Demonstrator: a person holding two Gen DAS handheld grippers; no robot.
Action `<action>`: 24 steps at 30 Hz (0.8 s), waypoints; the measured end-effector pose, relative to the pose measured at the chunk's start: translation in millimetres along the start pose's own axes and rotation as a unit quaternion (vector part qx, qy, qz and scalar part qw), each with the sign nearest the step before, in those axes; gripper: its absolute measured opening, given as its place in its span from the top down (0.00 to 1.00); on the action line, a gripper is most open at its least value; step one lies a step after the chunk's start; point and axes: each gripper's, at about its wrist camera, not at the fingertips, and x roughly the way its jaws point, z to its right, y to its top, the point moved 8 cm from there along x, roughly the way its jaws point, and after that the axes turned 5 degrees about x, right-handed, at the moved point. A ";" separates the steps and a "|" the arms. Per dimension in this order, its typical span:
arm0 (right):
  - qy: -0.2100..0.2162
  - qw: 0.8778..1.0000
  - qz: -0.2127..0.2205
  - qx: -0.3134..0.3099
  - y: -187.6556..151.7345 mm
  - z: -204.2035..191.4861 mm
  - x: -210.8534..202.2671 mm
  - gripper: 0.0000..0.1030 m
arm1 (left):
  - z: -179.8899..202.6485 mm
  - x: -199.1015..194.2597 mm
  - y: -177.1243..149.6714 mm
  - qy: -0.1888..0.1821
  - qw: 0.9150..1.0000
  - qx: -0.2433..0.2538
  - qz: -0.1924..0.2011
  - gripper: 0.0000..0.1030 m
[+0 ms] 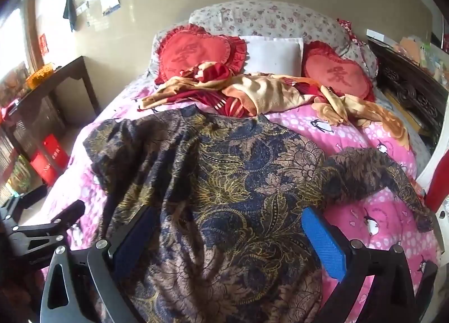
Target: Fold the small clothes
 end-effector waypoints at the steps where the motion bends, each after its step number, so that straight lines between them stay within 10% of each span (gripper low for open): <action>1: -0.002 1.000 0.000 0.001 0.2 0.7 3.0 0.00 | 0.8 2.0 0.4 0.000 1.000 0.000 -0.001 0.00; 24: -0.009 1.000 -0.024 0.011 -11.0 4.0 41.1 0.00 | 11.9 25.3 0.4 -0.009 1.000 -0.002 -0.017 0.00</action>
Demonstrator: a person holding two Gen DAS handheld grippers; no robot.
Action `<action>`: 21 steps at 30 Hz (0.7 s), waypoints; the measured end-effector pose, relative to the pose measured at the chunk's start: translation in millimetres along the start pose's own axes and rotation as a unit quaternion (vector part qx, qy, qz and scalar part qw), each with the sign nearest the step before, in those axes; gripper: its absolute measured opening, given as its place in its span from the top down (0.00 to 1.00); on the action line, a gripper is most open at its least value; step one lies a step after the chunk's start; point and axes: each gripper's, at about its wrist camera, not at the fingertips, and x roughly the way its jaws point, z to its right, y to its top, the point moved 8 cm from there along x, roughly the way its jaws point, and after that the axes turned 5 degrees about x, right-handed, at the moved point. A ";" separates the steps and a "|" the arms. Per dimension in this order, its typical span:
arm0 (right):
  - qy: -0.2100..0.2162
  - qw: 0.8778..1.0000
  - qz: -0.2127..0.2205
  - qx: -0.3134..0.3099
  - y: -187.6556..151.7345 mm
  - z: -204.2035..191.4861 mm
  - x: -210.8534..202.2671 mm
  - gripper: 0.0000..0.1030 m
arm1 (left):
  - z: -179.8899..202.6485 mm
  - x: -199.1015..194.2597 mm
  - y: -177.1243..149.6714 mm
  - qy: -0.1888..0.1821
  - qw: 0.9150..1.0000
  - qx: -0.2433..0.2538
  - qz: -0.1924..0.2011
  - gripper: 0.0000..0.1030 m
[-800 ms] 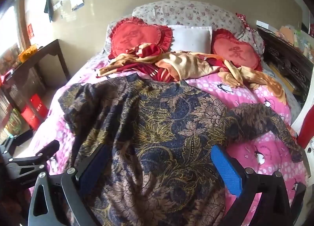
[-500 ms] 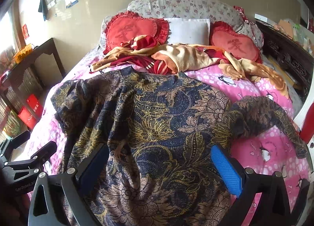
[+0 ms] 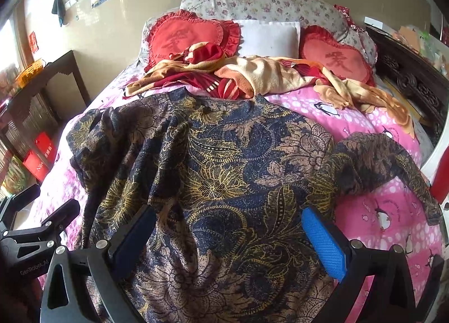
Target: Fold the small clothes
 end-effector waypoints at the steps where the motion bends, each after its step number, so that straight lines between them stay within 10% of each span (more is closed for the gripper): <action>1: 0.002 1.000 0.004 -0.001 0.6 -0.9 0.4 0.00 | 0.0 0.5 -0.3 0.000 1.000 -0.001 -0.001 0.00; 21: 0.001 1.000 -0.001 -0.019 -3.9 -8.8 13.8 0.00 | -1.9 9.2 -6.1 0.005 1.000 -0.006 -0.009 0.00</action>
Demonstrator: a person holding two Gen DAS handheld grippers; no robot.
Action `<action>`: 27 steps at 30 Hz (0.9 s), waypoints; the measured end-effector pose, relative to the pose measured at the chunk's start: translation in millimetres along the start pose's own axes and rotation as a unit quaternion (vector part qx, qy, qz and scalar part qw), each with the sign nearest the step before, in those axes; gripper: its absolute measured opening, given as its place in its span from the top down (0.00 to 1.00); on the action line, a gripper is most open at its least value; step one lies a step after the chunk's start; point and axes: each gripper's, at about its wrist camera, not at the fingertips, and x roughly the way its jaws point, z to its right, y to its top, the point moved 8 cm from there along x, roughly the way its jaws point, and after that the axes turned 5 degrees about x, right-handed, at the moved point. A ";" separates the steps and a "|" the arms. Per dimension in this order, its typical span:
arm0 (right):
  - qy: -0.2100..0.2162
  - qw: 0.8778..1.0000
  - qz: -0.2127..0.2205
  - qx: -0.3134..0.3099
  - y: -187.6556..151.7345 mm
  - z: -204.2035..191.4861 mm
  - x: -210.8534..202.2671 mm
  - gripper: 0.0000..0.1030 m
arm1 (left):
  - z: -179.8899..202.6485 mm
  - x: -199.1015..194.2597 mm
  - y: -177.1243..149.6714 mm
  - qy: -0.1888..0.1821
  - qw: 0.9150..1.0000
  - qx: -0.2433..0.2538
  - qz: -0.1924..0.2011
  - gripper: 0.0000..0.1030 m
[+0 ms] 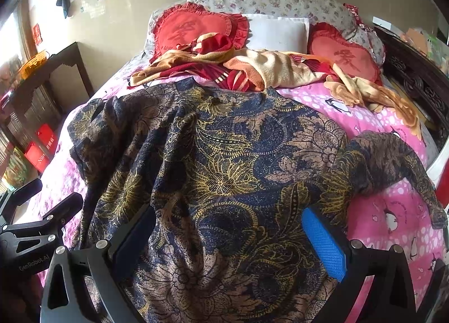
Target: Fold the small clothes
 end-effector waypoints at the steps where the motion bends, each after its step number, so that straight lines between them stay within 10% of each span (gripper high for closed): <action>1: 0.001 1.000 0.001 0.001 0.5 -0.4 0.4 0.00 | -0.1 0.5 0.0 0.001 1.000 0.000 -0.001 0.00; 27: 0.000 1.000 -0.012 -0.015 -1.7 -12.7 15.7 0.00 | -10.9 12.7 0.4 0.000 1.000 -0.015 -0.012 0.00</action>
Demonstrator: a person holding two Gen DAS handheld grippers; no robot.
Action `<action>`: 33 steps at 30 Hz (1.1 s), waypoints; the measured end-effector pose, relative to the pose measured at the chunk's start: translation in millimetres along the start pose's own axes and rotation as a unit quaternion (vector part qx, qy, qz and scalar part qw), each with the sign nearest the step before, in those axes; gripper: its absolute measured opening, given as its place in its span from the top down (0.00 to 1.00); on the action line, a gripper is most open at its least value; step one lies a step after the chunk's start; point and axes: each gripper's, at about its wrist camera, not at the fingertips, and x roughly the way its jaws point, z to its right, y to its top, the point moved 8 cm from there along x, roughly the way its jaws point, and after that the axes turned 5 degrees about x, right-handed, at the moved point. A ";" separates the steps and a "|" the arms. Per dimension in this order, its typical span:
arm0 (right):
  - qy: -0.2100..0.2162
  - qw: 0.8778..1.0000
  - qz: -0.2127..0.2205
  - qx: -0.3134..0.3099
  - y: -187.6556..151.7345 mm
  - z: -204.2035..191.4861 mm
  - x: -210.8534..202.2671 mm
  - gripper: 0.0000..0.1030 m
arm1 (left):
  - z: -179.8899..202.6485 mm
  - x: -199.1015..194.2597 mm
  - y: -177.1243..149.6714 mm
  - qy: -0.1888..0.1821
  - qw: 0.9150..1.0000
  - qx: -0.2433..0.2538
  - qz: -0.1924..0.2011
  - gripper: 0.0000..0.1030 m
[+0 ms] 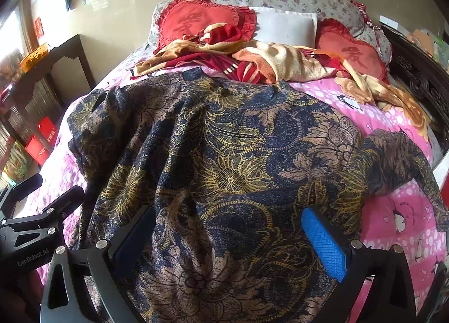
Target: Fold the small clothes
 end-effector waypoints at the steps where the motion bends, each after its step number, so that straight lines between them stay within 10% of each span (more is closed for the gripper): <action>1: 0.000 1.000 -0.002 -0.001 -0.2 -0.7 0.8 0.00 | -0.6 0.8 0.0 0.000 1.000 -0.001 -0.001 0.00; 15: 0.038 0.999 0.000 -0.017 9.7 -24.8 7.5 0.06 | -41.8 14.3 8.5 0.021 0.999 -0.044 -0.004 0.00; 33: 0.273 0.960 -0.022 -0.062 104.8 -192.8 47.6 0.36 | -88.4 80.6 -2.8 0.031 0.992 -0.111 -0.057 0.00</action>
